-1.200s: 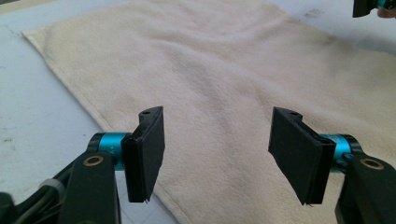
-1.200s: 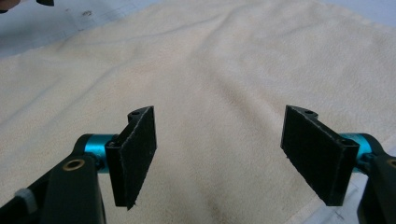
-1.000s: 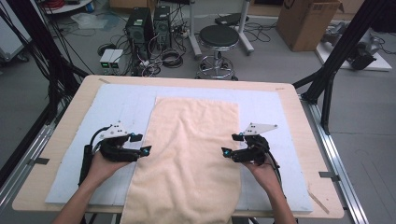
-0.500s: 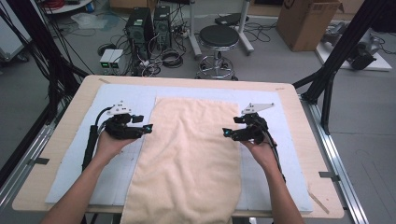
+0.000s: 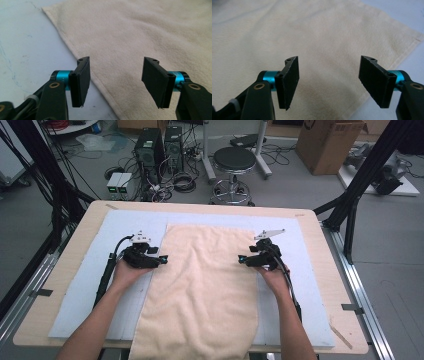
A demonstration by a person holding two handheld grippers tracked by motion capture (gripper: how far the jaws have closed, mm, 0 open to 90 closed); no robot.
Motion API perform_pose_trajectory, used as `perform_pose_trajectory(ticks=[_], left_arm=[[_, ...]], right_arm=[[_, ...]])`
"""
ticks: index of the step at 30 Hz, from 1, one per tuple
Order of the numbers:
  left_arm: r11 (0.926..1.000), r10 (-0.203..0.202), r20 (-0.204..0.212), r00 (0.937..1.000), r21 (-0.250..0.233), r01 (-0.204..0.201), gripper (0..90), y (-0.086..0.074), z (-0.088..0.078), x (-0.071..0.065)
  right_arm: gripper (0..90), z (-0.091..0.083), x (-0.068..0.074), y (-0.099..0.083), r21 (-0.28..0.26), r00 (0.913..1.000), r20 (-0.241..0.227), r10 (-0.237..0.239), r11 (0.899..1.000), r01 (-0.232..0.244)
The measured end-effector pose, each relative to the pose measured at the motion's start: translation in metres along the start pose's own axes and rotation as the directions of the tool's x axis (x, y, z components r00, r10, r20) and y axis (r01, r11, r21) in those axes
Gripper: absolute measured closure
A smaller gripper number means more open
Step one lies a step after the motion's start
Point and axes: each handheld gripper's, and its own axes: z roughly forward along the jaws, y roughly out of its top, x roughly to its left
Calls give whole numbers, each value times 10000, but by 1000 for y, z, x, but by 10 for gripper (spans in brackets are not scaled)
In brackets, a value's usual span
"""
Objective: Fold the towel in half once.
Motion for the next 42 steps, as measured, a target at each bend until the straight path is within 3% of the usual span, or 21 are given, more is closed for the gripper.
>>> perform_pose_trajectory(ticks=[6,15,19,25,28,31,37,42], left_arm=[[9994,-131,167,9998,323,125,405,-6,9,4],[9987,254,-378,9990,447,-237,475,-5,9,0],[9988,284,-407,9988,413,-267,477,-5,9,0],[9998,158,-674,9976,-96,-165,469,-4,10,0],[9992,381,-502,9980,131,-374,501,-5,13,-1],[9998,186,-548,9983,86,-181,514,-5,14,0],[9998,-47,-616,9981,168,57,661,-4,13,-3],[9997,-149,-262,9995,167,153,836,-4,13,-4]], right_arm=[[356,10,-7,-7,480,9996,20,282,9984,-282],[428,13,-4,-7,656,9988,494,-73,9978,40],[431,13,-3,-8,673,9984,572,9,9977,-48],[438,13,-3,-7,662,9981,614,-74,9978,34],[463,12,-3,-7,654,9980,636,0,9979,-42],[506,13,-3,-7,633,9978,664,11,9980,-53],[674,12,-2,-6,654,9987,503,46,9978,-79],[813,13,-3,-6,617,9999,72,142,9980,-146]])
